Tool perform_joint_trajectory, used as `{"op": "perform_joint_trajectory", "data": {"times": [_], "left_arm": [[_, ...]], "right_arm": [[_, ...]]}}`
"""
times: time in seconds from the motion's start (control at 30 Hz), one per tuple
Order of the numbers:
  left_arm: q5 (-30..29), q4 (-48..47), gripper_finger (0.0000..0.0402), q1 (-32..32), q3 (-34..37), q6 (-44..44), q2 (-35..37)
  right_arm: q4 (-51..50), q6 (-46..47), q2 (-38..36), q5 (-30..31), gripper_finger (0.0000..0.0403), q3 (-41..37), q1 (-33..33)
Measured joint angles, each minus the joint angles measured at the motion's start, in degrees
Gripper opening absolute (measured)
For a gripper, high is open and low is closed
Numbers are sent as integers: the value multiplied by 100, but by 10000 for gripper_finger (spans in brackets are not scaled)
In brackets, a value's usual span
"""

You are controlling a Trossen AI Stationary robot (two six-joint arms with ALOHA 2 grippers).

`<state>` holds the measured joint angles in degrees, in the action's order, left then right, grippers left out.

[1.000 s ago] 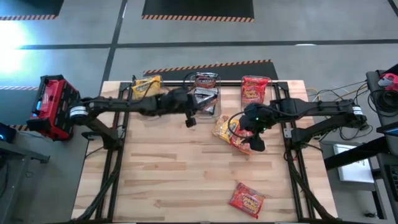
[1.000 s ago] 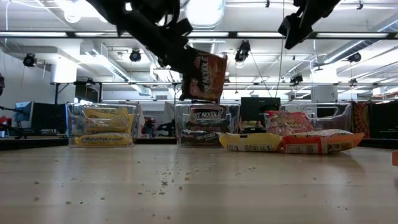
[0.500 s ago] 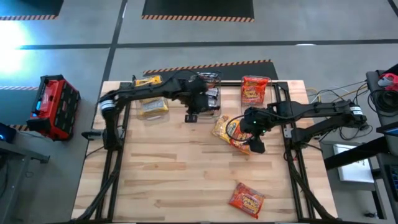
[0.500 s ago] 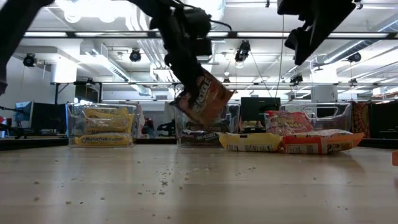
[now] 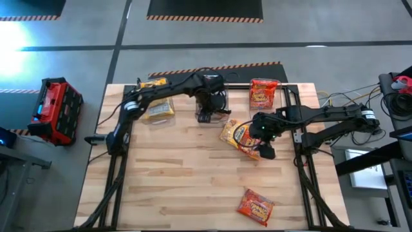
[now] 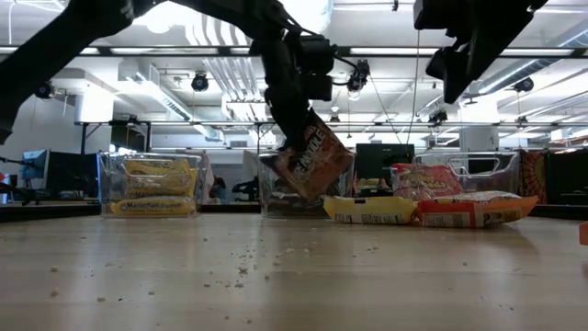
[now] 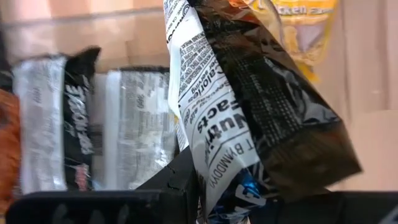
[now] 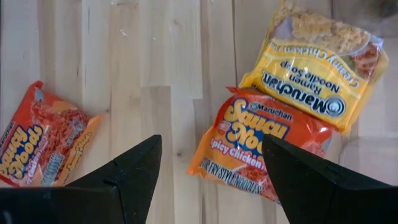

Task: Sort Maruchan noodles
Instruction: Put the black noodle pack into the middle transparent bin, then put the orange noodle pack into the right transparent bin

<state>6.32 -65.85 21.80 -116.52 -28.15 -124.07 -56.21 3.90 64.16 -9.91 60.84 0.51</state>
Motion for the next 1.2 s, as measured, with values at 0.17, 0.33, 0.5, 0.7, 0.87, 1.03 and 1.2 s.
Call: {"op": "perform_joint_trajectory", "data": {"times": [0.17,0.33,0.5,0.7,0.87,1.03,1.2], "left_arm": [[27,-250,77,34,-306,183,-94],[34,-556,77,42,-538,158,-94],[34,-884,87,67,-533,221,-98],[34,-663,110,72,-458,217,-105],[-71,-658,122,72,-462,195,-104],[-1645,-247,123,88,-462,112,-103],[-1997,19,124,166,-656,79,-85]], "right_arm": [[-57,0,0,0,268,0,0],[0,2,0,0,273,0,0],[150,9,0,-2,273,0,0],[301,-66,0,0,274,0,0],[690,-229,0,-2,276,0,0],[926,-240,0,-2,275,0,0],[929,-240,0,0,279,0,0]]}}
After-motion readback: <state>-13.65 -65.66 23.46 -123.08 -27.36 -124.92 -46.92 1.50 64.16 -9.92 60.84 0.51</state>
